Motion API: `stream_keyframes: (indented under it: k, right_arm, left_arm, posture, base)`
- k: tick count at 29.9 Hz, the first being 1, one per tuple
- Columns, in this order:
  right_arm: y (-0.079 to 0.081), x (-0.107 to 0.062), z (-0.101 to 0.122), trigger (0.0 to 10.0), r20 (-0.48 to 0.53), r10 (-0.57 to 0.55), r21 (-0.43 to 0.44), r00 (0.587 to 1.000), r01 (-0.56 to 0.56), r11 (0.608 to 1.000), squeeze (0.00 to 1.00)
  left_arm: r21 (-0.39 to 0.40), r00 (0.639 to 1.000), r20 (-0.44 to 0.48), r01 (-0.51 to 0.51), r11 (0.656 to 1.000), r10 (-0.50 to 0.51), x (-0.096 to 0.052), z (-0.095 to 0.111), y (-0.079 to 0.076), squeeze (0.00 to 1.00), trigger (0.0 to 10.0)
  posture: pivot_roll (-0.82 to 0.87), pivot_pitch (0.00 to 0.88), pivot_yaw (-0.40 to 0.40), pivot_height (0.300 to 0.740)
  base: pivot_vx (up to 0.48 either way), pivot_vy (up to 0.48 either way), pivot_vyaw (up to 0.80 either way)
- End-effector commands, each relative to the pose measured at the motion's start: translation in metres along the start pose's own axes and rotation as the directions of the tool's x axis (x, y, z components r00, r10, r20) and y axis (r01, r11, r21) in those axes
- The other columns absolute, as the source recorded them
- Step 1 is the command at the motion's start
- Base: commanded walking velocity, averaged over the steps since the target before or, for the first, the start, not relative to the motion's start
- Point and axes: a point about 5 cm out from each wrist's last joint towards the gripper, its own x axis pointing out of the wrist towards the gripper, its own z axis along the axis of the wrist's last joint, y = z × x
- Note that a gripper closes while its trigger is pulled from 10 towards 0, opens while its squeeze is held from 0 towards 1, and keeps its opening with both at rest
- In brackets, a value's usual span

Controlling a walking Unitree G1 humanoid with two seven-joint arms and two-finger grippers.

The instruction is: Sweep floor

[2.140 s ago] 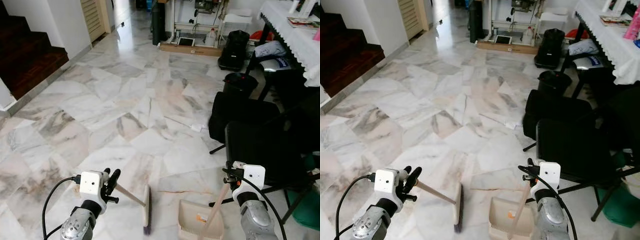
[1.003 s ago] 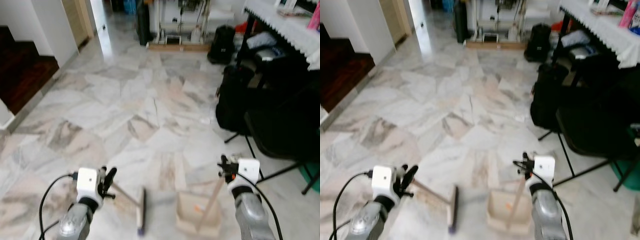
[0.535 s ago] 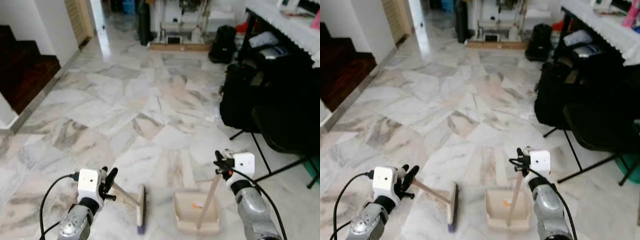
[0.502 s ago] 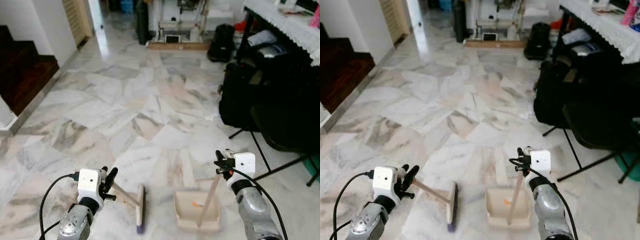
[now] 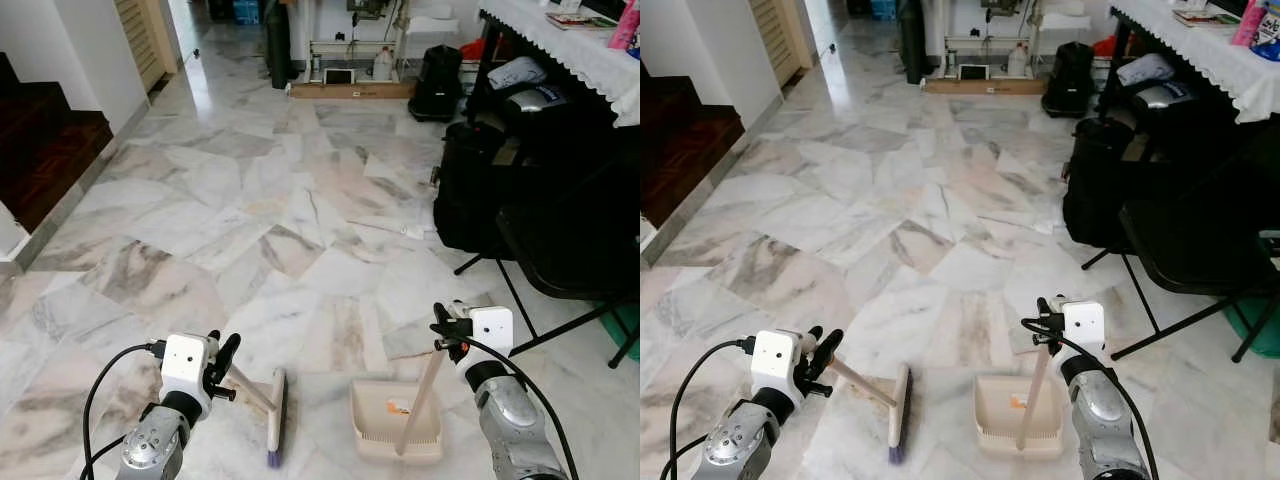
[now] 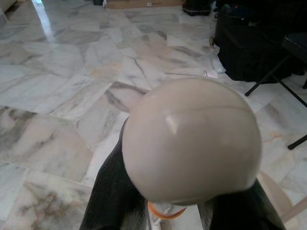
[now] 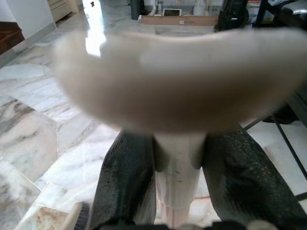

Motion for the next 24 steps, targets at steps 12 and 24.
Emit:
stream_keyframes:
  k: [12,24]
  right_arm:
    - [-0.007,0.004,-0.005,10.0,-0.029,-0.040,0.004,0.999,0.040,0.999,0.00]
    - [-0.007,0.003,-0.011,10.0,-0.043,-0.060,0.035,0.997,0.061,0.998,0.91]
  left_arm:
    - [0.018,1.000,0.006,0.000,1.000,-0.001,-0.002,0.004,0.001,0.00,10.0]
    - [0.024,1.000,0.001,0.005,1.000,-0.005,-0.005,0.005,0.003,0.00,10.0]
  posture:
    - [-0.03,0.000,0.037,0.740]
    - [-0.02,0.000,0.044,0.740]
  base:
    - [0.000,0.000,0.00]
    - [0.000,0.000,0.00]
